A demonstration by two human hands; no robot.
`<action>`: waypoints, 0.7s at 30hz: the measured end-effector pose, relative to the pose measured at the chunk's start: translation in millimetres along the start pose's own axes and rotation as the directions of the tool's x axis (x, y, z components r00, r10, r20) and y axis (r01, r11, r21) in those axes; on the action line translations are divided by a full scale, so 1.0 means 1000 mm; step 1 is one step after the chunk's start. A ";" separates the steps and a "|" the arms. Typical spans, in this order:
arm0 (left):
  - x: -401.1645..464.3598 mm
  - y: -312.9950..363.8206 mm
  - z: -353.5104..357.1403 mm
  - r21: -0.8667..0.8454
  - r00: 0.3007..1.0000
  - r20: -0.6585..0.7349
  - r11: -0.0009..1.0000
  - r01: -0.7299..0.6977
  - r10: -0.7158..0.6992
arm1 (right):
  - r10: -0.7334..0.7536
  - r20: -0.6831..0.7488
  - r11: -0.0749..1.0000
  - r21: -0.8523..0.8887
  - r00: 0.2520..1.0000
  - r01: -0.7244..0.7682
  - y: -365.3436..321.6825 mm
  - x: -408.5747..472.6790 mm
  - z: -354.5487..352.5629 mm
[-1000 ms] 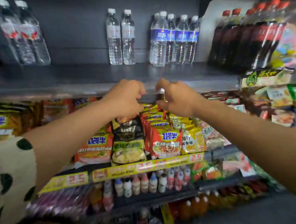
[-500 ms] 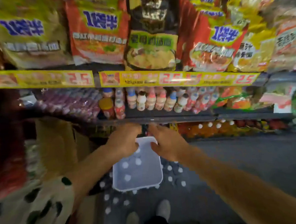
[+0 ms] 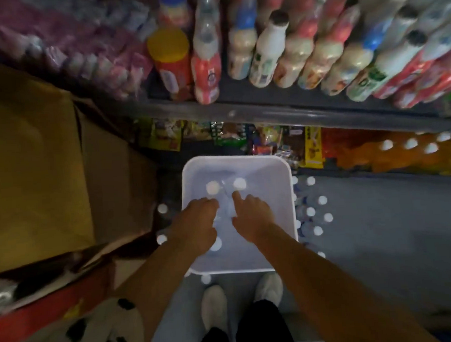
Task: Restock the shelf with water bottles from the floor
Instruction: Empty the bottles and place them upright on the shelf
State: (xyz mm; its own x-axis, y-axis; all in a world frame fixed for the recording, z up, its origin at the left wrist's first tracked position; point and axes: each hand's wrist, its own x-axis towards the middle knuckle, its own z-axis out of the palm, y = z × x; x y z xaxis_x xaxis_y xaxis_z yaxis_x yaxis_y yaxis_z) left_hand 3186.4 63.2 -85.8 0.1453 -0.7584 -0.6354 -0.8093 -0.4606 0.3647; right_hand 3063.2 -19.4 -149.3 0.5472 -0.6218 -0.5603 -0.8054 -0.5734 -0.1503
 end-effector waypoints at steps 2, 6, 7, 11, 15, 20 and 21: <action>0.005 -0.005 0.010 -0.032 1.000 -0.029 0.999 0.007 -0.008 | -0.020 -0.022 0.999 -0.040 1.000 0.019 0.000 0.009 0.013; 0.001 -0.010 0.017 -0.114 0.999 -0.036 0.993 0.023 -0.027 | -0.094 -0.025 0.991 -0.100 0.995 0.091 0.001 0.013 0.013; -0.002 -0.010 0.015 -0.132 0.999 -0.032 0.991 0.023 -0.028 | -0.114 -0.026 0.989 -0.102 0.993 0.111 0.001 0.010 0.008; -0.023 -0.002 -0.013 -0.159 0.999 -0.032 0.987 -0.013 0.008 | -0.193 -0.023 0.981 0.023 0.981 0.194 0.002 -0.030 -0.046; -0.054 0.031 -0.071 -0.207 0.997 0.031 0.976 -0.069 0.077 | -0.272 -0.063 0.955 0.107 0.960 0.277 0.010 -0.101 -0.148; -0.117 0.102 -0.178 -0.344 0.905 0.038 0.856 -0.386 0.424 | -0.369 -0.258 0.908 0.104 0.893 0.405 0.017 -0.204 -0.322; -0.133 0.116 -0.200 -0.359 0.879 0.039 0.828 -0.431 0.475 | -0.381 -0.306 0.898 0.103 0.872 0.428 0.016 -0.229 -0.358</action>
State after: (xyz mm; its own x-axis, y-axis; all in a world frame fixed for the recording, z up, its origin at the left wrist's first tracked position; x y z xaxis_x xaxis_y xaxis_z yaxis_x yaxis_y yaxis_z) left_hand 3186.5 18.5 177.3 -0.2787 -0.8675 -0.4119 -0.5283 -0.2197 0.8201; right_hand 3006.2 -77.4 267.9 0.8542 -0.4870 -0.1822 -0.5120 -0.7264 -0.4585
